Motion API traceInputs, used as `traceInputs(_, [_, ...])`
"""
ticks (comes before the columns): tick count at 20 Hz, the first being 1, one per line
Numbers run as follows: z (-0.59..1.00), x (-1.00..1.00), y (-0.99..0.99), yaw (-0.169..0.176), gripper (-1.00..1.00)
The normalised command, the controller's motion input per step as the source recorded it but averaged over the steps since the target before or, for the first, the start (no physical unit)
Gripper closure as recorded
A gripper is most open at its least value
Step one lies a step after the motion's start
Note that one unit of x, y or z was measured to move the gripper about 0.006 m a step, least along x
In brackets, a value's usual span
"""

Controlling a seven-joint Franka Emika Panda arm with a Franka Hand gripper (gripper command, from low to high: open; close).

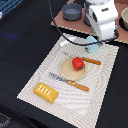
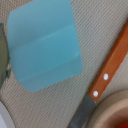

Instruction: Interact with the objects in diverse but meaningful ways.

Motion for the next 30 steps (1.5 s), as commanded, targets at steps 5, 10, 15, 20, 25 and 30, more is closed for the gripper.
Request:
traceInputs(5, [0.00, 0.01, 0.39, 0.083, -1.00])
traceInputs(10, [0.00, 0.26, 0.05, 0.014, -1.00])
traceInputs(15, [0.00, 0.34, -0.03, 0.000, -1.00])
traceInputs(20, [-0.02, 0.25, 0.03, 0.000, -1.00])
traceInputs(25, [0.00, 0.23, 0.08, 0.000, 1.00])
traceInputs(30, [0.00, 0.24, 0.08, 0.000, 1.00])
